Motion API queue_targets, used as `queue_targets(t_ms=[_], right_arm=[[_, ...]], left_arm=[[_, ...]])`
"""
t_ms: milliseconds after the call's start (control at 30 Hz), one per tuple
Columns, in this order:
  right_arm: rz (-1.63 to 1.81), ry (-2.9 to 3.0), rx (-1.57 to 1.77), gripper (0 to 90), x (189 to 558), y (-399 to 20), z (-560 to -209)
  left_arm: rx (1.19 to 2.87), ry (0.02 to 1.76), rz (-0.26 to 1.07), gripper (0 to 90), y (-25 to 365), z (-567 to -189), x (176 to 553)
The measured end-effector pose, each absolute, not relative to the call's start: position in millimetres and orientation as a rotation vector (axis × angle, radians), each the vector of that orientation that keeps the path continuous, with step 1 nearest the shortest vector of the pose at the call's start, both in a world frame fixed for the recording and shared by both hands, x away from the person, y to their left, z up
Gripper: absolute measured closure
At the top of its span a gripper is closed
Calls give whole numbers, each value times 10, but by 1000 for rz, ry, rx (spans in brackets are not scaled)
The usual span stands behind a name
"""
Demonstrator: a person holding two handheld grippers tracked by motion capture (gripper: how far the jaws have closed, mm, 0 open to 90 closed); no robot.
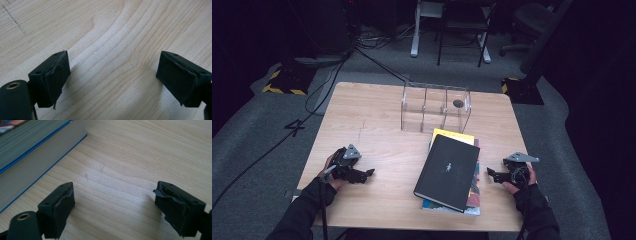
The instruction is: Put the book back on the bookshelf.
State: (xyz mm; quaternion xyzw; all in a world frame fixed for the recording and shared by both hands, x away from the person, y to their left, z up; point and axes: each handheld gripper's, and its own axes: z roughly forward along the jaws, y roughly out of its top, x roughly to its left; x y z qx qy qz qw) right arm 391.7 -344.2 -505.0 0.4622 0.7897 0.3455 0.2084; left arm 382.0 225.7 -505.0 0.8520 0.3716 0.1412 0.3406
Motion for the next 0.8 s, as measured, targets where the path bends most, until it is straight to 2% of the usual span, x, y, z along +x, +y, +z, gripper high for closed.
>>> queue_targets(t_ms=[500,600,800], right_arm=[[952,2216,1279,165,3914,-3456,-5038],[940,2219,1281,209,3893,-3474,-5016],[1018,2208,1244,235,3810,-3452,-4813]], left_arm=[[2224,951,365,117,2278,-5050,3765],[2228,943,362,117,2289,-5048,3747],[2228,939,350,116,2287,-5050,3733]])
